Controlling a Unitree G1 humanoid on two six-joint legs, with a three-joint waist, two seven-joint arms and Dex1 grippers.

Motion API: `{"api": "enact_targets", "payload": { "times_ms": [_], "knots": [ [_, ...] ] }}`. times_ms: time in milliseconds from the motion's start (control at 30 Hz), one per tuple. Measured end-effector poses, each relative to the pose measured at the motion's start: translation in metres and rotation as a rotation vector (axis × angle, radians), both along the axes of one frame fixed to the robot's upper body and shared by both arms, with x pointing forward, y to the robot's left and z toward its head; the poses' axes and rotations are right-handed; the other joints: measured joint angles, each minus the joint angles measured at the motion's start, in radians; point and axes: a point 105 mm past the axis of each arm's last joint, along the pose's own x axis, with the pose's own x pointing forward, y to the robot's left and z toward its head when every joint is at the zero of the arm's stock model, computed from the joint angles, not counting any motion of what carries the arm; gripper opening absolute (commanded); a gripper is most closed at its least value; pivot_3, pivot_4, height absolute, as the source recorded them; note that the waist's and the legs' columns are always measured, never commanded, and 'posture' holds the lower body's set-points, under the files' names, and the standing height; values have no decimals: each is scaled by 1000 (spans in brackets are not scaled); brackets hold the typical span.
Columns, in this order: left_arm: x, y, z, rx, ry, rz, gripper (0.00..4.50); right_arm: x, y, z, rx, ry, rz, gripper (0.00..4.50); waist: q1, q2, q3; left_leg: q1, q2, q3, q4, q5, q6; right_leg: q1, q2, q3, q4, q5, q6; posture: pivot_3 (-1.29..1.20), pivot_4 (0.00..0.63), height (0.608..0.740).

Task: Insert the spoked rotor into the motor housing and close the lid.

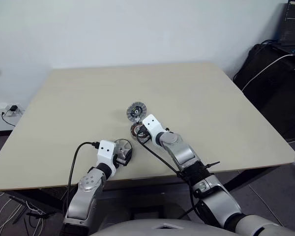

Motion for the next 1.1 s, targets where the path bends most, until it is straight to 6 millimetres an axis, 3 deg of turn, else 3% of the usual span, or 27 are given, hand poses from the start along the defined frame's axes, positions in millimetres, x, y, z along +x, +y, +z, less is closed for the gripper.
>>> {"api": "enact_targets", "payload": {
  "times_ms": [533,1100],
  "knots": [
    [1,2,0,3,-6,16,4500,6,12,-1,9,-11,25,44,0,0,0,0,0,0,0,0,0,0,0,0,0,0,0,0,0,740],
    [1,4,0,5,-7,24,4500,14,9,-2,7,-34,-4,44,-1,0,0,1,0,0,0,0,-1,0,0,-1,0,0,0,0,0,740]
  ]
}}
